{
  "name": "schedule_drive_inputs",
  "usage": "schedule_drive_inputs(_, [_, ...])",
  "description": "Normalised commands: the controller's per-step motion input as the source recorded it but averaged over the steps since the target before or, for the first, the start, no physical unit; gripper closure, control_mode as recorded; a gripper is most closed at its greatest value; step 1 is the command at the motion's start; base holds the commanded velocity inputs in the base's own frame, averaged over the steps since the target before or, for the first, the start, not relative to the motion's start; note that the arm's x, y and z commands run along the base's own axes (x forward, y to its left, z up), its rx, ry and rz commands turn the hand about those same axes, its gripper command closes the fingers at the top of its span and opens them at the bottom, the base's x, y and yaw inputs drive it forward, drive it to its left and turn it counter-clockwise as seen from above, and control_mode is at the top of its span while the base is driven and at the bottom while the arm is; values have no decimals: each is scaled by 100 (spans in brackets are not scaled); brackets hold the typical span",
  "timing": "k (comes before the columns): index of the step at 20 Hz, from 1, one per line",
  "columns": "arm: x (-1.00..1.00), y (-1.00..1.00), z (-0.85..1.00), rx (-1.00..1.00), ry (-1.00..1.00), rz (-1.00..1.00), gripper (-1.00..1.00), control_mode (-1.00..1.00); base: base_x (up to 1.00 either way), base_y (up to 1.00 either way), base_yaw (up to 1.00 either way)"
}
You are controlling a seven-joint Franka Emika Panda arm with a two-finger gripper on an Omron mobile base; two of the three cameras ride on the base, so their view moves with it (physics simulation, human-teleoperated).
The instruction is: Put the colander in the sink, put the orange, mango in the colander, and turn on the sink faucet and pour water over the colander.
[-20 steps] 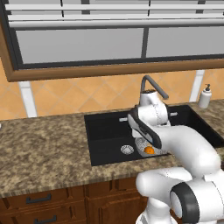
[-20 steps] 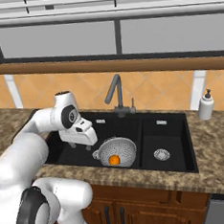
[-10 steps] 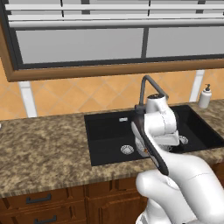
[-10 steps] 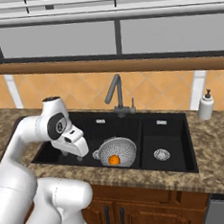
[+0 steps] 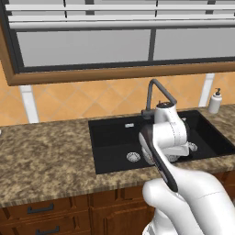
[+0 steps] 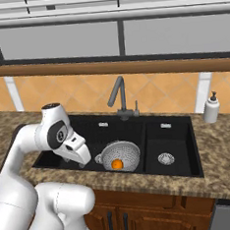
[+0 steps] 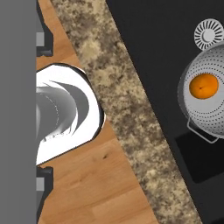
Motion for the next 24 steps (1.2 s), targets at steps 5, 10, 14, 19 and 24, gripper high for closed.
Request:
schedule_drive_inputs(5, [0, 0, 0, 0, 0, 0, -100, -100, 0, 0, 0])
schedule_drive_inputs(10, [0, 0, 0, 0, 0, 0, -100, 100, 0, 0, 0])
schedule_drive_inputs(14, [0, 0, 0, 0, 0, 0, -100, 100, 0, 0, 0])
schedule_drive_inputs(19, [0, 0, 0, 0, 0, 0, -100, 100, -8, -27, 2])
schedule_drive_inputs(24, [0, 0, 0, 0, 0, 0, -100, 100, -22, -74, 6])
